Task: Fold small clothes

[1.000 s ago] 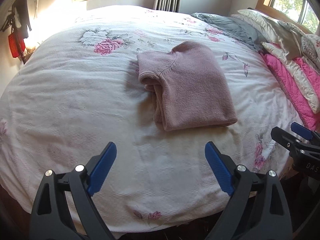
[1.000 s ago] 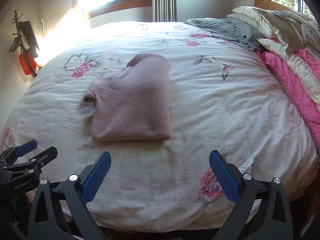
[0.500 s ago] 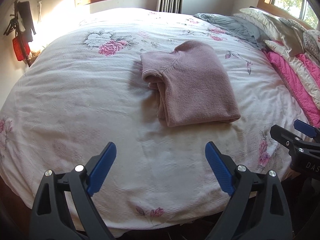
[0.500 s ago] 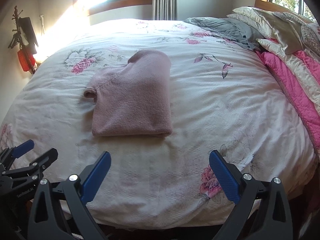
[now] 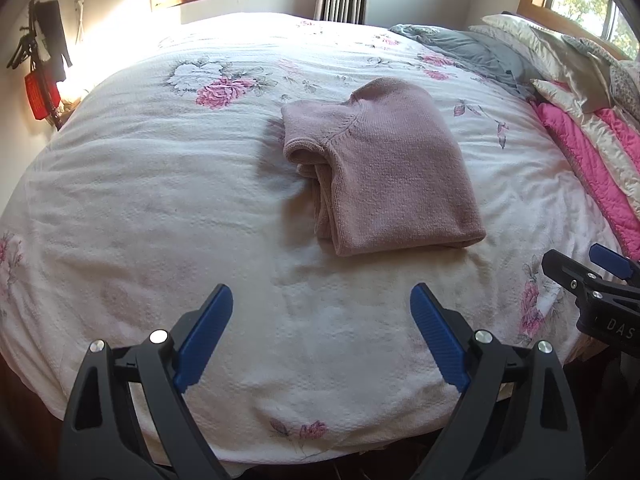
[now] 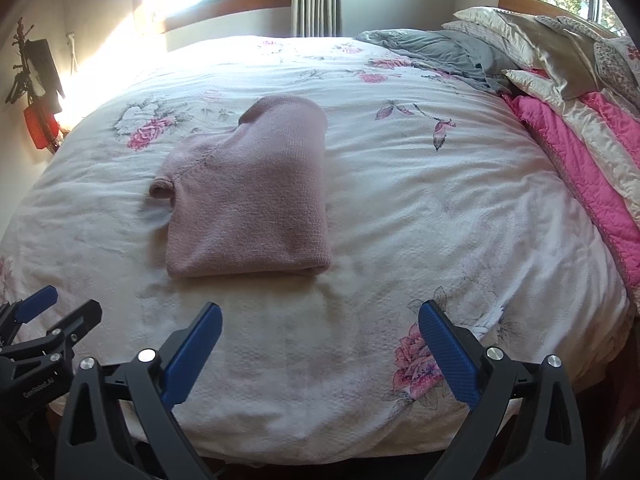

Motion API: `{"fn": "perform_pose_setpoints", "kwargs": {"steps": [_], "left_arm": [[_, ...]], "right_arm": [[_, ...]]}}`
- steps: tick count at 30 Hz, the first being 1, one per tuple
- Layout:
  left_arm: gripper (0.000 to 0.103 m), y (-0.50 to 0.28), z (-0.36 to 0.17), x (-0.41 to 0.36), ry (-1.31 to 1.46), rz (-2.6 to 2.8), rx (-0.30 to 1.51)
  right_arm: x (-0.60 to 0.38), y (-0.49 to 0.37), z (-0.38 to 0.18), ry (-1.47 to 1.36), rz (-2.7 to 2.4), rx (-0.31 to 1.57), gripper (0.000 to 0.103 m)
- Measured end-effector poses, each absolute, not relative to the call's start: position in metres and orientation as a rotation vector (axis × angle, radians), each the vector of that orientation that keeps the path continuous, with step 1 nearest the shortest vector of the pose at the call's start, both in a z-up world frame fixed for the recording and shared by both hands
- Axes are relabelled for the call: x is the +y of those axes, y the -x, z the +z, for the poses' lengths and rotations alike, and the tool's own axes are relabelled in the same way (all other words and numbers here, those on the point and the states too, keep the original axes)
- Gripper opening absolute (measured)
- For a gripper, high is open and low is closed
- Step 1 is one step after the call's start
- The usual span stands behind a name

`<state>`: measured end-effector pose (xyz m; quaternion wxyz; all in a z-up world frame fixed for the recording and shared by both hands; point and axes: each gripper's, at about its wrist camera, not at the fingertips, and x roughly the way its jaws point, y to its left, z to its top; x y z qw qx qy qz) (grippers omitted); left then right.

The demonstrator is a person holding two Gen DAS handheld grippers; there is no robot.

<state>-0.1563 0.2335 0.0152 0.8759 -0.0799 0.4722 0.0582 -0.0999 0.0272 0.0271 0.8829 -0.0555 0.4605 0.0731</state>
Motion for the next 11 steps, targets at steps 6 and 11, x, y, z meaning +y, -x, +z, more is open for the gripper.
{"fn": "perform_pose_setpoints", "kwargs": {"steps": [6,11], "left_arm": [[0.09,0.1541,0.0152,0.2345,0.163,0.121,0.982],[0.09,0.1545,0.0153,0.2338,0.164,0.121,0.982]], "right_arm": [[0.0263,0.0962,0.0234,0.111,0.156,0.981,0.099],[0.0255,0.0974,0.0232,0.1,0.162,0.986,0.099]]}}
